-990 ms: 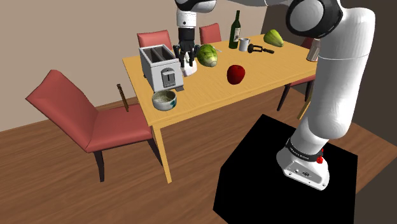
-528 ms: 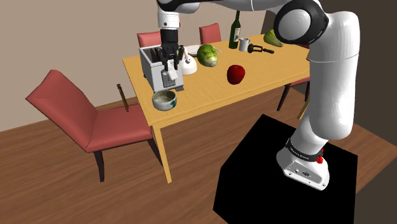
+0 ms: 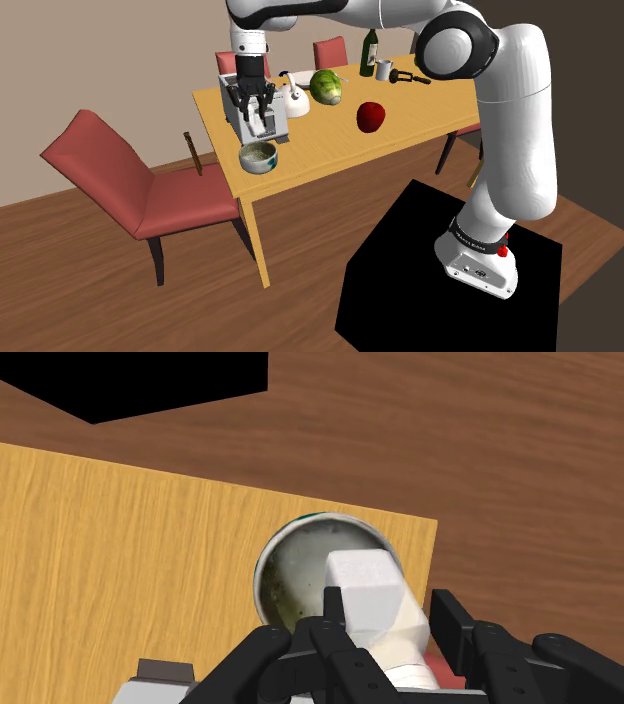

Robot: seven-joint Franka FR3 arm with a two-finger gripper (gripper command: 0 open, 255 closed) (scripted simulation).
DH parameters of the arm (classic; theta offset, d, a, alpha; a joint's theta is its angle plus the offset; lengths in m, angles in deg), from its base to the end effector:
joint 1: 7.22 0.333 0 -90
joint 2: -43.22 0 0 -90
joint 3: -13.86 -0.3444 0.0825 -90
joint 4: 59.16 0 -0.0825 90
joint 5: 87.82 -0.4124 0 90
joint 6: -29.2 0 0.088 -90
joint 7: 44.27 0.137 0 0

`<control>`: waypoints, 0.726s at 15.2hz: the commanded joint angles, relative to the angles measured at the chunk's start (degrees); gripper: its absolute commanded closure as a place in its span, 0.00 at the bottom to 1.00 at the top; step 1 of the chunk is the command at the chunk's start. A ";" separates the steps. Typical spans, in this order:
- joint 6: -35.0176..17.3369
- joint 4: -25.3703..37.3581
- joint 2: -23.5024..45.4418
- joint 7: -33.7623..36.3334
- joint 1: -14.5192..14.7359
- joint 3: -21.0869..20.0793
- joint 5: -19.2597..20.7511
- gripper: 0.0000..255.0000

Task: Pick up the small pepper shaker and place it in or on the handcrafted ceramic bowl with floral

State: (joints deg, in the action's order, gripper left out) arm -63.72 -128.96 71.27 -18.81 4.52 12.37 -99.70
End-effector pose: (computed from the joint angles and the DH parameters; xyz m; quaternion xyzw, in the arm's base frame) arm 0.7062 0.1898 0.4827 -0.9862 0.1167 0.0764 0.0889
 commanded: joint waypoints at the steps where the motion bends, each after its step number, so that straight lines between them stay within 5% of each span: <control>1: -1.58 -1.65 -0.06 -0.31 0.02 0.02 -0.03 1.00; 11: -8.95 -8.90 0.19 -1.75 0.19 0.04 -0.27 1.00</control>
State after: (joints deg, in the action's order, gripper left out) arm -71.90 -137.04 71.51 -20.39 4.70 12.41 -99.93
